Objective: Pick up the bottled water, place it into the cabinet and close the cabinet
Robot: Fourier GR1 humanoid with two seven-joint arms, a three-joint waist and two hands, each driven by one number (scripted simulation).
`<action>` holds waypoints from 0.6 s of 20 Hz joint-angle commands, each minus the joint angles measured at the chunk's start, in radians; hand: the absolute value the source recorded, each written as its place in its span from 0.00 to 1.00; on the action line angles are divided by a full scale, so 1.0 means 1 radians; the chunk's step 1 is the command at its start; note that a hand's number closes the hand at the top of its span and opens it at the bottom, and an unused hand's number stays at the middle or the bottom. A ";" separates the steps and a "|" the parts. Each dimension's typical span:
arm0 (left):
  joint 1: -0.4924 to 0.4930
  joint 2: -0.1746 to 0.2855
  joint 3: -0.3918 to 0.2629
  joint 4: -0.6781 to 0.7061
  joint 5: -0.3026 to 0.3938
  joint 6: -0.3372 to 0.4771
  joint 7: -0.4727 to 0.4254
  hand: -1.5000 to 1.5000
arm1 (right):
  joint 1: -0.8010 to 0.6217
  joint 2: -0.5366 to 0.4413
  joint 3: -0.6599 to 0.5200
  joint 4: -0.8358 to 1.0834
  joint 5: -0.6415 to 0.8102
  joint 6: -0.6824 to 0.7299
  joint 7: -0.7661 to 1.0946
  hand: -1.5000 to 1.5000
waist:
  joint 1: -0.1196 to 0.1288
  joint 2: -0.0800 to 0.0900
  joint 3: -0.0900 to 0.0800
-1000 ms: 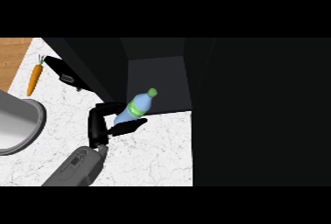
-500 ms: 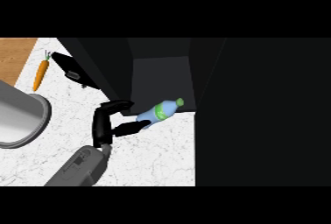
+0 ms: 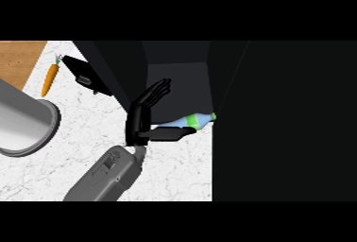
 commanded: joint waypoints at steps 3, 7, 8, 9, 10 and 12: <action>-0.032 -0.015 0.023 -0.118 0.044 -0.178 -0.044 0.00 | 0.075 0.010 0.019 -0.160 -0.031 -0.041 0.081 0.00 | 0.032 -0.008 0.003; 0.073 -0.055 -0.015 -0.193 0.015 -0.184 -0.093 0.00 | 0.095 -0.003 0.023 -0.145 0.003 -0.023 0.054 0.00 | 0.037 -0.010 0.004; 0.094 -0.067 -0.036 -0.179 -0.008 -0.202 -0.128 0.00 | 0.019 0.019 0.020 -0.130 0.004 -0.074 0.100 0.00 | 0.043 -0.006 0.004; 0.133 -0.048 -0.066 -0.231 0.000 -0.222 -0.089 0.00 | 0.079 0.024 0.059 -0.126 0.050 -0.049 0.052 0.00 | 0.039 -0.010 0.004; 0.163 -0.007 -0.065 -0.302 0.014 -0.247 -0.072 0.00 | 0.001 0.022 0.066 -0.109 0.067 -0.074 0.097 0.00 | 0.053 -0.008 0.004; 0.169 -0.033 -0.065 -0.270 -0.001 -0.239 -0.101 0.00 | 0.067 -0.050 0.014 -0.195 0.026 -0.013 0.083 0.00 | 0.041 -0.009 0.003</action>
